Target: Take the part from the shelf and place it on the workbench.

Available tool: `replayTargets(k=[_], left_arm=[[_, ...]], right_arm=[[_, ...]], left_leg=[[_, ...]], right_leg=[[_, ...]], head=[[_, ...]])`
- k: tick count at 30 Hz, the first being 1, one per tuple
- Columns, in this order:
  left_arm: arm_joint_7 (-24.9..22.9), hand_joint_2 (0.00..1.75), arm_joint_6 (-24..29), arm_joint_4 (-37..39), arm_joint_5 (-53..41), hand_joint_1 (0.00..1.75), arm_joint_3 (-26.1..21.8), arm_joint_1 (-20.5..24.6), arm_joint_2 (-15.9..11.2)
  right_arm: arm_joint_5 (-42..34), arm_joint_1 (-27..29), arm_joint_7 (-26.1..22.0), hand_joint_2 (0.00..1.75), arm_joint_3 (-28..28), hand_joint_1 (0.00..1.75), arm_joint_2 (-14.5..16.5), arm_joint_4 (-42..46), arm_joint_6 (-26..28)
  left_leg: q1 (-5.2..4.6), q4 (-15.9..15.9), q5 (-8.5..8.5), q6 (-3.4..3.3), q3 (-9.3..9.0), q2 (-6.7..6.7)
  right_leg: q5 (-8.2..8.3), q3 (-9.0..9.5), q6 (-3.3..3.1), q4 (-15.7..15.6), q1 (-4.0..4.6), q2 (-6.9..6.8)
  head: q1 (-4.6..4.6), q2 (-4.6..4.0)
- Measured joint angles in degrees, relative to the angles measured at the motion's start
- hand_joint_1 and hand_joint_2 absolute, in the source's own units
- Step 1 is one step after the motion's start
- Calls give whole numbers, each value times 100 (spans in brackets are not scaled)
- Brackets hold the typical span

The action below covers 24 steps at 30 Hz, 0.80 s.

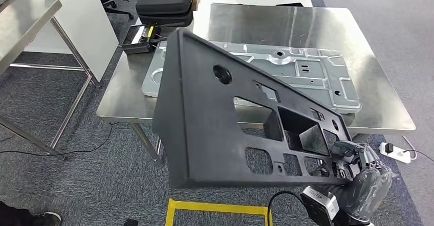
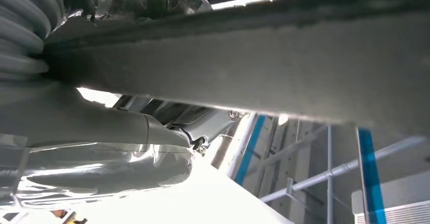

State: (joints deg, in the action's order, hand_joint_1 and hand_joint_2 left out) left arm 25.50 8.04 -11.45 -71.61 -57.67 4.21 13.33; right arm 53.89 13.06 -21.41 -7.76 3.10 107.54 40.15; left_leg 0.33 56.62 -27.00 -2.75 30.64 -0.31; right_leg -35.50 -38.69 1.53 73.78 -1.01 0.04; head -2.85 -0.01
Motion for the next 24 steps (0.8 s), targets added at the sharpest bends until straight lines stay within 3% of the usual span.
replayTargets(k=[1, 3, 5, 8, 10, 11, 14, 15, 16, 18, 20, 24], left_arm=[[1, 175, 0, 0, -2, 0, 0, -4, 0], [1, 175, 0, 1, -10, 0, 1, -11, 7], [-2, 175, 0, 2, -30, 0, 4, -1, 13], [-8, 175, -2, 1, -66, 0, 16, 12, 14], [-10, 175, -3, 0, -92, 0, 25, 19, 14], [-11, 175, -5, 0, -103, 0, 31, 23, 14], [-12, 175, -38, 1, -115, 0, 47, 18, 15], [-13, 175, -50, 1, -116, 0, 49, 12, 15], [-12, 175, -56, 2, -117, 0, 50, 8, 15], [-12, 175, -61, 2, -117, 0, 51, 5, 15], [-13, 175, -62, 2, -117, 0, 52, 10, 12], [-9, 175, -66, 2, -126, 0, 58, 11, 13]], right_arm=[[2, 0, 1, 175, 15, 175, 0, 0, 0], [4, -4, 2, 175, 42, 175, 0, -1, 0], [9, -8, 4, 175, 67, 175, 0, 2, 0], [14, -10, 13, 175, 123, 175, -5, 17, 0], [15, -20, 24, 175, 157, 175, -10, 33, 0], [18, -30, 32, 175, 169, 175, -10, 40, 0], [26, -55, 70, 175, 202, 175, -21, 50, 0], [26, -57, 81, 175, 211, 175, -28, 49, 0], [27, -58, 88, 175, 220, 175, -36, 49, 0], [27, -65, 91, 175, 235, 175, -46, 49, 0], [27, -79, 91, 175, 247, 175, -50, 50, 0], [40, -107, 93, 175, 265, 175, -70, 53, 0]], left_leg=[[1, 7, -37, 7, -41, -4], [4, 28, -129, 43, -131, -13], [-17, 75, -228, 109, -166, -17], [-29, 82, -301, 203, -183, -11], [-13, 247, -409, 266, -149, -4], [-2, 485, -529, 296, -45, -2], [26, 1601, -932, 352, 600, 1], [30, 1796, -913, 356, 764, 1], [31, 1757, -766, 350, 816, 1], [26, 1091, -221, 302, 642, 1], [-13, 444, 97, 226, 401, 3], [-42, 191, 70, 133, 288, 1]], right_leg=[[175, -13, 9, -109, -10, -1], [655, 204, 4, -760, -28, -4], [880, 418, -37, -1292, -17, -2], [828, 474, -143, -1390, 0, 21], [806, 527, -216, -1428, -15, 25], [792, 562, -252, -1447, -26, 17], [714, 645, -303, -1453, -21, 1], [681, 683, -302, -1453, -19, 5], [646, 730, -298, -1453, -18, 11], [560, 842, -276, -1457, -18, 22], [489, 900, -228, -1460, -8, 29], [437, 935, -97, -1510, -14, 21]], head=[[-1, 0], [-3, 0], [-1, -1], [9, -1], [10, 0], [10, 0], [10, 0], [11, 0], [11, 0], [10, 0], [9, 0], [9, 0]])
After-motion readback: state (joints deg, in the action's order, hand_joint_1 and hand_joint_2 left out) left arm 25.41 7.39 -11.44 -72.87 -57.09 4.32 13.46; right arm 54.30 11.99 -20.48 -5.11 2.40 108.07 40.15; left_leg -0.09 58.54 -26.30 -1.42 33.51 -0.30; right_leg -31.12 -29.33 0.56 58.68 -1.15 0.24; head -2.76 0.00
